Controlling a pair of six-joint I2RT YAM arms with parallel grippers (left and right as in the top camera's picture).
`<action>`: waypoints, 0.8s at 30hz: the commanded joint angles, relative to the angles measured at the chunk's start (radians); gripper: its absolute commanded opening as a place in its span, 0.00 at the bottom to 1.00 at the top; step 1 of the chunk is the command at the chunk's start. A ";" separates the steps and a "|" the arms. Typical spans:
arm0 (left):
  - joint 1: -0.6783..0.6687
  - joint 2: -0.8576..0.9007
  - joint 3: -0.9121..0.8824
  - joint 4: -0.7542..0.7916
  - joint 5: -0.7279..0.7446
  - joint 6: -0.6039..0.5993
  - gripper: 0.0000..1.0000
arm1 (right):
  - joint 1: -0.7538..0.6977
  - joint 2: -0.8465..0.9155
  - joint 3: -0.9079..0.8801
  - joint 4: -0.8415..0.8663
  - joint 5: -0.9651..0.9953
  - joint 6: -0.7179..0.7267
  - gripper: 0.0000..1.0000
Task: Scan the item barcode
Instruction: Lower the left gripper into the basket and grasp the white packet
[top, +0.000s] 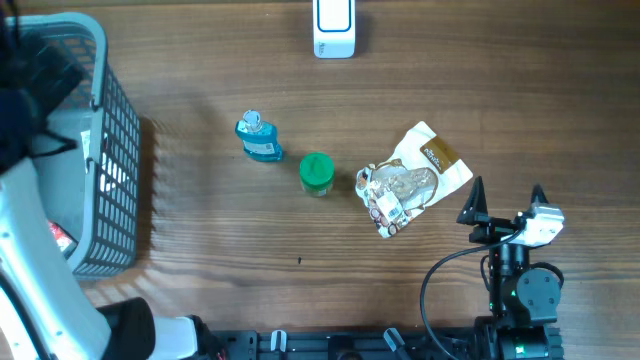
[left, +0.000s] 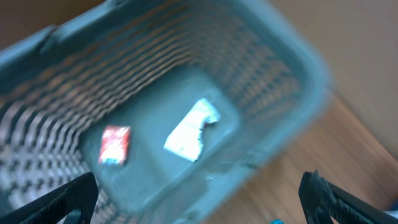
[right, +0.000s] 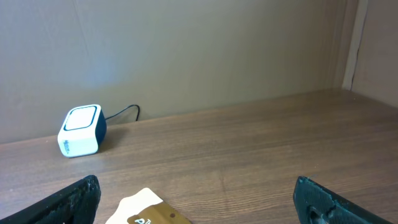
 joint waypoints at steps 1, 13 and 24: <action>0.140 0.000 -0.053 -0.017 0.007 -0.148 1.00 | -0.003 -0.004 -0.001 0.005 -0.016 -0.018 1.00; 0.198 0.002 -0.499 0.253 0.007 0.098 1.00 | -0.003 -0.004 -0.001 0.005 -0.016 -0.018 1.00; 0.198 0.004 -0.921 0.679 0.116 0.359 1.00 | -0.003 -0.003 -0.001 0.005 -0.016 -0.018 1.00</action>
